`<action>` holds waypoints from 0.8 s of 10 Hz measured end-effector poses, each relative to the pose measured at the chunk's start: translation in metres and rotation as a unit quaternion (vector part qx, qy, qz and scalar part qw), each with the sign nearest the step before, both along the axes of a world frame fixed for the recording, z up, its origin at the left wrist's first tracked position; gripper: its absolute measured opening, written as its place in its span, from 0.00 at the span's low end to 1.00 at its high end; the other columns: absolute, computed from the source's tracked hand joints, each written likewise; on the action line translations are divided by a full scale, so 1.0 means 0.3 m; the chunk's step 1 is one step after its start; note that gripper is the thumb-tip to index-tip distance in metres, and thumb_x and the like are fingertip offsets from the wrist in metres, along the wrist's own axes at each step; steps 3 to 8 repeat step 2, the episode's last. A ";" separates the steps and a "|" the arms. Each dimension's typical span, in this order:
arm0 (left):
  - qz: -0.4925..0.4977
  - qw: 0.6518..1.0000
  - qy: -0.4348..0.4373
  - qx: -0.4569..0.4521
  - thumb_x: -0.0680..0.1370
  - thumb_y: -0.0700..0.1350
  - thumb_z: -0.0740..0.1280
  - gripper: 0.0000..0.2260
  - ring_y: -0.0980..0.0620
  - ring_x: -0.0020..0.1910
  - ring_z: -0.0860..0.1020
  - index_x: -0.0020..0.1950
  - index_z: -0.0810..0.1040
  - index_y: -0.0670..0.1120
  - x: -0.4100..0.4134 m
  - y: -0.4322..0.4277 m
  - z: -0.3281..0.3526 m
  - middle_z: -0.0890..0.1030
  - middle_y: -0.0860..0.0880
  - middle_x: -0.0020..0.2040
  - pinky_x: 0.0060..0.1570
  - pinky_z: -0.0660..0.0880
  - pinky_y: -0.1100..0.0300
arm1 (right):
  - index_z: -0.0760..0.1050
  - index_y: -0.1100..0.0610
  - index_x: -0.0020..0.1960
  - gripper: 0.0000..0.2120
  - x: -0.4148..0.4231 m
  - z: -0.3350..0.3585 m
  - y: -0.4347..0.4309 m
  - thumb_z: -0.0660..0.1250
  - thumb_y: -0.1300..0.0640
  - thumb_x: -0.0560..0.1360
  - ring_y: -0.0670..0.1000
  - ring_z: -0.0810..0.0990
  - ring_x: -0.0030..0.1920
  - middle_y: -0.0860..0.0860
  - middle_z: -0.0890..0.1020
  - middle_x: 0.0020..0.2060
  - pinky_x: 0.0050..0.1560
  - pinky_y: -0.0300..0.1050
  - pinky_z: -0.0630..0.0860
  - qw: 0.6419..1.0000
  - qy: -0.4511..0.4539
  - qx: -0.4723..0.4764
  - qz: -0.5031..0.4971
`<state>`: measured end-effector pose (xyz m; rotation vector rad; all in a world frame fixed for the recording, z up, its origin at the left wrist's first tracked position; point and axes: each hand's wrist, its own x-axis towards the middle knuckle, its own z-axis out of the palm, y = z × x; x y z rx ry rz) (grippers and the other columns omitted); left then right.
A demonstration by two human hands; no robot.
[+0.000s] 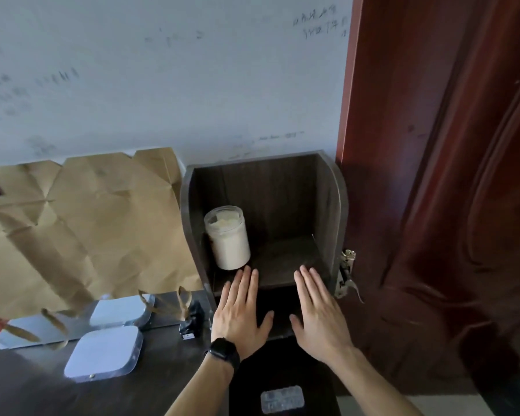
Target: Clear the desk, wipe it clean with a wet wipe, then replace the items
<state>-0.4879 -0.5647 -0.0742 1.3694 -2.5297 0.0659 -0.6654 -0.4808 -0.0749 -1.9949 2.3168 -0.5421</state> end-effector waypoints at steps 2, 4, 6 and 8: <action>-0.020 1.000 0.000 0.005 0.77 0.65 0.53 0.39 0.53 0.79 0.42 0.81 0.43 0.48 0.008 0.006 0.028 0.45 0.49 0.81 0.77 0.40 0.55 | 0.48 0.52 0.81 0.34 -0.036 0.231 0.012 0.58 0.43 0.81 0.45 0.42 0.79 0.45 0.45 0.80 0.77 0.46 0.52 0.983 -0.079 0.157 0.052; -0.020 1.000 0.000 0.005 0.77 0.65 0.53 0.39 0.53 0.79 0.42 0.81 0.43 0.48 0.008 0.006 0.028 0.45 0.49 0.81 0.77 0.40 0.55 | 0.48 0.52 0.81 0.34 -0.036 0.231 0.012 0.58 0.43 0.81 0.45 0.42 0.79 0.45 0.45 0.80 0.77 0.46 0.52 0.983 -0.079 0.157 0.052; -0.020 1.000 0.000 0.005 0.77 0.65 0.53 0.39 0.53 0.79 0.42 0.81 0.43 0.48 0.008 0.006 0.028 0.45 0.49 0.81 0.77 0.40 0.55 | 0.48 0.52 0.81 0.34 -0.036 0.231 0.012 0.58 0.43 0.81 0.45 0.42 0.79 0.45 0.45 0.80 0.77 0.46 0.52 0.983 -0.079 0.157 0.052; -0.020 1.000 0.000 0.005 0.77 0.65 0.53 0.39 0.53 0.79 0.42 0.81 0.43 0.48 0.008 0.006 0.028 0.45 0.49 0.81 0.77 0.40 0.55 | 0.48 0.52 0.81 0.34 -0.036 0.231 0.012 0.58 0.43 0.81 0.45 0.42 0.79 0.45 0.45 0.80 0.77 0.46 0.52 0.983 -0.079 0.157 0.052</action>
